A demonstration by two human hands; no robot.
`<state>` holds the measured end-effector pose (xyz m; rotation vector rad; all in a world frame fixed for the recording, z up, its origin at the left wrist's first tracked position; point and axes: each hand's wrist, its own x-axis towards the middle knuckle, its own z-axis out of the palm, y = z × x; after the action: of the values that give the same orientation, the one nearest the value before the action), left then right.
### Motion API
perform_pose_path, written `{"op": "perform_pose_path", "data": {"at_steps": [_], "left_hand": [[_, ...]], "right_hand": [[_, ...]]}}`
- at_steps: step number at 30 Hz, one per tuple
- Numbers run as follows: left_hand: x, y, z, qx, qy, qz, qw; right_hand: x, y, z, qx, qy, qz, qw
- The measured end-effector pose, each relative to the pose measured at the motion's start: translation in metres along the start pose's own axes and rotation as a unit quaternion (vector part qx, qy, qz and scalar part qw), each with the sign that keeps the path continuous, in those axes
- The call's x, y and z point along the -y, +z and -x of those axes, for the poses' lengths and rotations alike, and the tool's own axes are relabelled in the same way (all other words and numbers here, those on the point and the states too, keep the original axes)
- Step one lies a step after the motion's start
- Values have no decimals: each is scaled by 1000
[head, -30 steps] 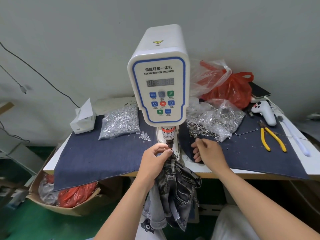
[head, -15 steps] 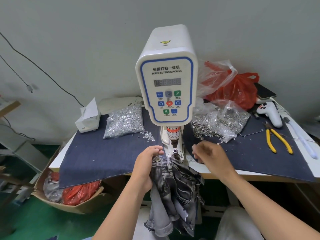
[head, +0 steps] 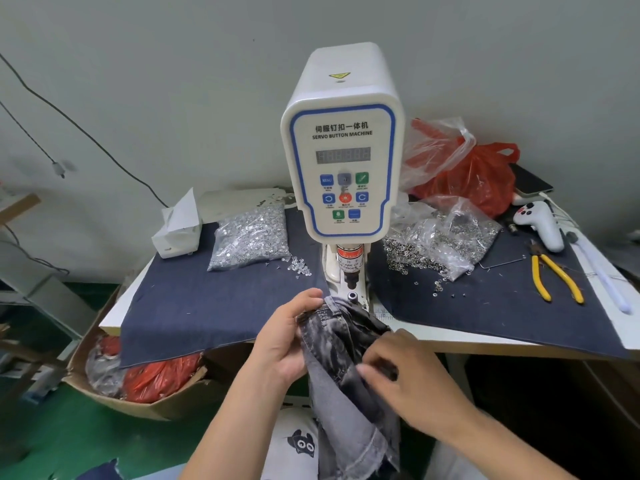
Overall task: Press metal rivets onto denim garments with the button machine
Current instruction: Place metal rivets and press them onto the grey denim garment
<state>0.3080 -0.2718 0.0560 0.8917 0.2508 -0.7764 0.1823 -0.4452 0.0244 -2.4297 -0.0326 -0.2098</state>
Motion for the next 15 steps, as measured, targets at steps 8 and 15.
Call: {"op": "perform_pose_path", "data": {"at_steps": [8,15], "left_hand": [[-6,-32,3,-57,152,-317,934],[-9,-19,8,-2,70,-106,992]], "right_hand": [[-6,-51,-21,-48,32,-203,977],[1,-4,-4,125,47,-85,987]]}}
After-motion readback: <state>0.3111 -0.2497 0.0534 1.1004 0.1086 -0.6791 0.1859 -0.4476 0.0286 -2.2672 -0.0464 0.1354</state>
